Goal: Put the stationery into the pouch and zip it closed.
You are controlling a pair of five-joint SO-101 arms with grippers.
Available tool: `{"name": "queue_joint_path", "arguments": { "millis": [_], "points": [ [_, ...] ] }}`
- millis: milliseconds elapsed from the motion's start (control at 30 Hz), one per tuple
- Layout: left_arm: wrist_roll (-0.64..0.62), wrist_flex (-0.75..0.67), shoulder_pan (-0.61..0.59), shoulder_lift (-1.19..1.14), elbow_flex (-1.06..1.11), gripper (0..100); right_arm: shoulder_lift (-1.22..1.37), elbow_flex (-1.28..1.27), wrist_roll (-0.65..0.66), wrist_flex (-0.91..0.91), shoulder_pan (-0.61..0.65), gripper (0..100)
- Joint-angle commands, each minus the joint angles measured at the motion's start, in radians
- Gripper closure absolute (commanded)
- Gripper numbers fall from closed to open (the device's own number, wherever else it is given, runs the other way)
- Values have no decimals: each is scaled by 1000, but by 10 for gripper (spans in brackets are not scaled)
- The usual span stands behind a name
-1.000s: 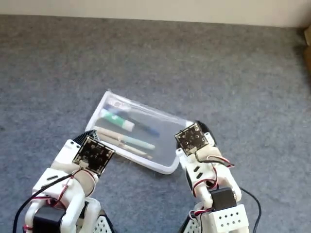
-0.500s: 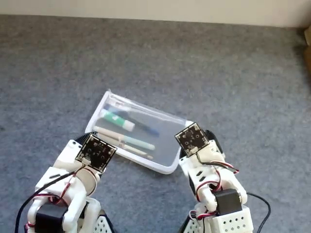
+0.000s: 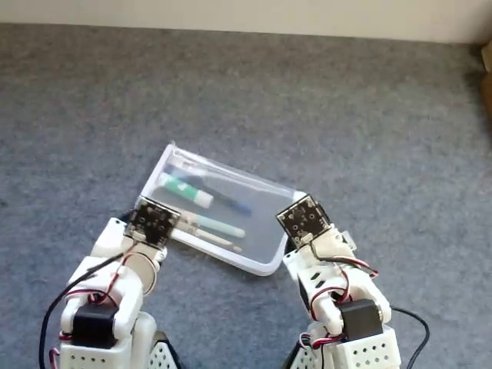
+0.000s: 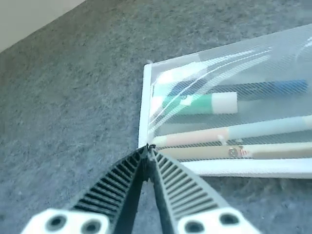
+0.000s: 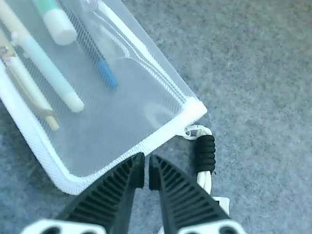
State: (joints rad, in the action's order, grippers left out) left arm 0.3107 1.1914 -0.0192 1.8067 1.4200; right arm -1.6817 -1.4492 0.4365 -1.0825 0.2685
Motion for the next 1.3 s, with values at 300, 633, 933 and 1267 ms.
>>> {"name": "queue_joint_path", "arguments": {
  "millis": [300, 633, 933, 1267],
  "points": [
    [-54, -78, -41, 10, 73, 995, -15, 36, -315, -5, -74, 991],
    [-52, -78, -41, 10, 162, 995, -15, -110, -327, 2, -74, 991],
    [-48, -78, -42, 10, 248, 995, -15, -189, -330, 2, -74, 991],
    [-49, -91, -42, 5, 275, 995, -15, -320, -330, 4, -74, 991]
  ]
}}
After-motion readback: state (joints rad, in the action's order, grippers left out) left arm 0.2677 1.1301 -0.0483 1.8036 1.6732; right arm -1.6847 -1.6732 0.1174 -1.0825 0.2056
